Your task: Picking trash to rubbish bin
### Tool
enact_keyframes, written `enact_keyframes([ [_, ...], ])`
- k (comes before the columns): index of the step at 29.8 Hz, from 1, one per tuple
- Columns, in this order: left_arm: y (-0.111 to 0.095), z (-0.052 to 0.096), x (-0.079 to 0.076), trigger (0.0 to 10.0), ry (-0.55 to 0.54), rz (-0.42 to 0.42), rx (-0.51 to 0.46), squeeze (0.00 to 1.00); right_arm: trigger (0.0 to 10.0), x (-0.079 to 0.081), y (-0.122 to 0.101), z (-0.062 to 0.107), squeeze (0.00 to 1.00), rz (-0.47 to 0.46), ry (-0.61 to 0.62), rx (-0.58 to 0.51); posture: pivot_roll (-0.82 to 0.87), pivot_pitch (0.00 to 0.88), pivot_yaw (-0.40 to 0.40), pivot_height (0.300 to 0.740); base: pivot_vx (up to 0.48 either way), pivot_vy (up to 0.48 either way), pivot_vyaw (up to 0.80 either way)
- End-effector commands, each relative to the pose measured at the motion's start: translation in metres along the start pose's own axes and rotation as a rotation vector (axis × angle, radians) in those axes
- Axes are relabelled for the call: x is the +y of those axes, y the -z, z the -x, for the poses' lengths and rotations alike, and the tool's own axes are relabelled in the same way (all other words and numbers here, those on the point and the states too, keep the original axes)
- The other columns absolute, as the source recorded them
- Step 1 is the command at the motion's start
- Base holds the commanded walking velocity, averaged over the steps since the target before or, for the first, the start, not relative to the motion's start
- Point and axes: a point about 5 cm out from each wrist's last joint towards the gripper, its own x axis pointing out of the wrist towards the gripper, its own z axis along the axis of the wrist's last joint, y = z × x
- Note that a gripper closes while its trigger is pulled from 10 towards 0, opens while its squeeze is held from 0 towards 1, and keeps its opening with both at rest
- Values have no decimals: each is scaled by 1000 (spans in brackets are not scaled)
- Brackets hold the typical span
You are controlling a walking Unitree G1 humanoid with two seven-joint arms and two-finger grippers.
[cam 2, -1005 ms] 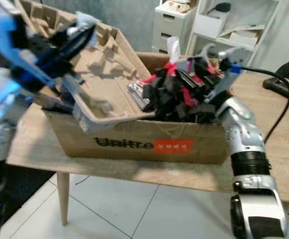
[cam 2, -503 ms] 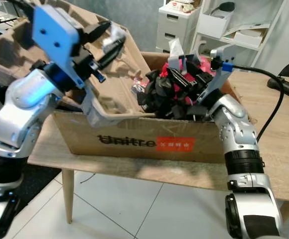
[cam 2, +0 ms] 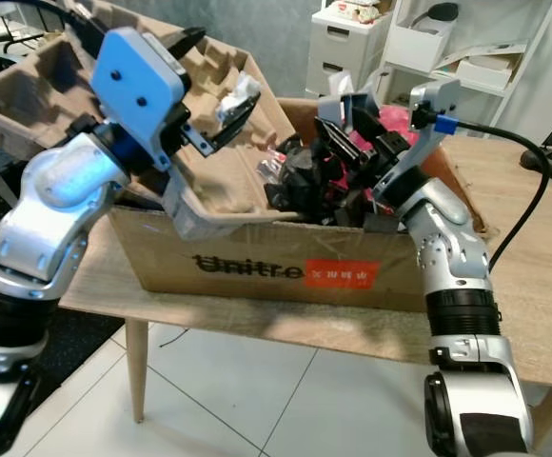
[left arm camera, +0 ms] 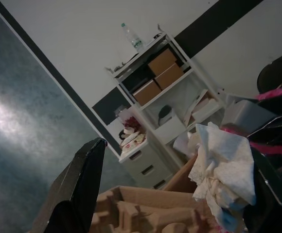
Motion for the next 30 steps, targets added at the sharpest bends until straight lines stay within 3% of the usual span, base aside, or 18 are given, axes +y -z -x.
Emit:
enact_keyframes([
  [1,10,-2,-12,10000,43,23,40,514,10000,-2,-4,0,0,6,12,-9,73,91,-27,740,0,0,0],
  [2,10,-2,-13,10000,50,22,45,0,10000,-2,-4,0,0,7,15,-8,73,91,-27,740,0,0,0],
  [10,11,-3,-20,10000,84,27,45,0,10000,4,-7,0,12,-27,-30,-42,74,93,-27,740,0,0,0],
  [11,11,-4,-22,10000,91,29,43,0,10000,4,-9,1,761,-39,-30,-56,74,95,-25,740,0,0,0],
  [12,11,-4,-23,10000,94,29,42,0,10000,2,-10,1,1000,-47,-22,-61,74,95,-25,740,0,0,0],
  [18,10,-4,-23,10000,103,30,39,0,10000,-1,-9,2,1000,-49,8,-44,72,95,-21,740,0,0,0],
  [29,5,-5,-29,10000,140,47,-2,0,10000,-4,-43,-4,992,-145,62,-243,68,96,-19,740,0,0,0],
  [30,3,-5,-31,10000,160,52,-21,0,10000,-3,-43,-4,439,-189,32,-247,68,96,-19,740,0,0,0],
])
